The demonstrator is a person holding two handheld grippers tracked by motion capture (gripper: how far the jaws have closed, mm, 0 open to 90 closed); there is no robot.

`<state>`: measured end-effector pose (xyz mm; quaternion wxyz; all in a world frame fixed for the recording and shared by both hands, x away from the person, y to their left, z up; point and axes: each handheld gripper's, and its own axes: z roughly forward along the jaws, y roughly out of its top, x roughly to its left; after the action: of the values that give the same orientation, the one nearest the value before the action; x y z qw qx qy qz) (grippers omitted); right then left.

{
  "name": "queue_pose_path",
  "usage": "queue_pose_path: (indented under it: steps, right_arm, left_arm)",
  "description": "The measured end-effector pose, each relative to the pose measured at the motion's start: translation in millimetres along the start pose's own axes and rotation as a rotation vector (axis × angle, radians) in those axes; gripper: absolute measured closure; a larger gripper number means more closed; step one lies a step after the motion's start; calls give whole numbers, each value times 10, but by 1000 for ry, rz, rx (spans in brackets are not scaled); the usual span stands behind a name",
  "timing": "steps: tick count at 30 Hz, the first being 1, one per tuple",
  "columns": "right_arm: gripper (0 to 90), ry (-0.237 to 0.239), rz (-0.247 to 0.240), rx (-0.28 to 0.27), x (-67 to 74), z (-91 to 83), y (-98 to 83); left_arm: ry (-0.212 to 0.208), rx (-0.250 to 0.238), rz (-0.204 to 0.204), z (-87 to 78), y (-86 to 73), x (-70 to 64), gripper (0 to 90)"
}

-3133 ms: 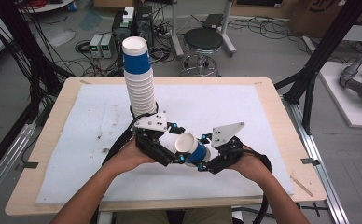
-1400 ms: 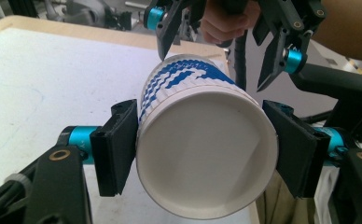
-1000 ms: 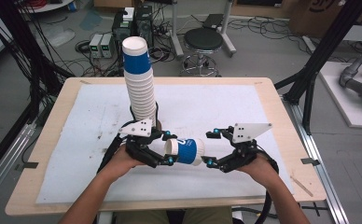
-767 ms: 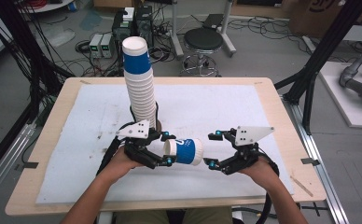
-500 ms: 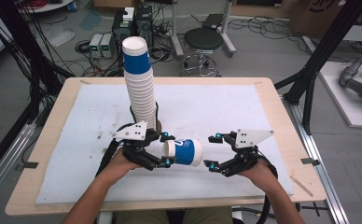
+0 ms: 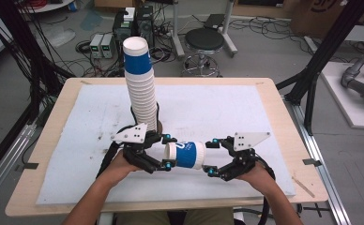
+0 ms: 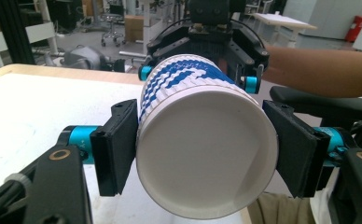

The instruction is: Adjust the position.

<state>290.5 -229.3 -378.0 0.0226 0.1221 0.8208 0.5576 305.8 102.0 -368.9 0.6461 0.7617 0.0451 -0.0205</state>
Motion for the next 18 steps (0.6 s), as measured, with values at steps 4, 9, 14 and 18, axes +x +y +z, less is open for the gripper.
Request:
queue_pose_path:
  steps: [4,9,14,18]
  right_arm:
    - [183,39,0,-10,9,58,2]
    - [171,63,4,-20,22,107,-9]
    - [171,79,3,-36,24,131,-9]
    - [204,84,-18,-64,18,91,4]
  left_arm:
    - [-22,-15,4,17,17,-16,299]
    - [-40,-21,9,45,25,-26,300]
    - [-50,-21,5,68,10,-23,300]
    - [-53,-11,6,69,2,-17,303]
